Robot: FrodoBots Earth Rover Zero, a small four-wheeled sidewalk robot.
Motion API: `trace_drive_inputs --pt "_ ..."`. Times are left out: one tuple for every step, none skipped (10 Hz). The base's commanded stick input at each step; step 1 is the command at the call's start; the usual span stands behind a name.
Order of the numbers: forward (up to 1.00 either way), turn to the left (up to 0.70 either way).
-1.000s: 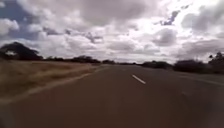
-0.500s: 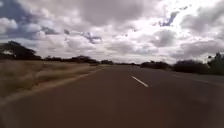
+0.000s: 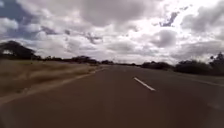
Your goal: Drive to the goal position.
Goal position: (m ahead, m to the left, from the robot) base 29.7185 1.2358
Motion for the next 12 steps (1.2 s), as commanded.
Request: trace_drive_inputs --pt "0.85 0.0" --pt "0.85 0.0" --pt "0.85 0.0" --pt "0.85 0.0" --pt "0.85 -0.04" --pt "0.85 -0.19" --pt "0.85 -0.34" --pt "0.85 -0.34" --pt "0.85 -0.34" --pt "0.85 -0.18" --pt "0.85 -0.02" --pt "0.85 0.0"
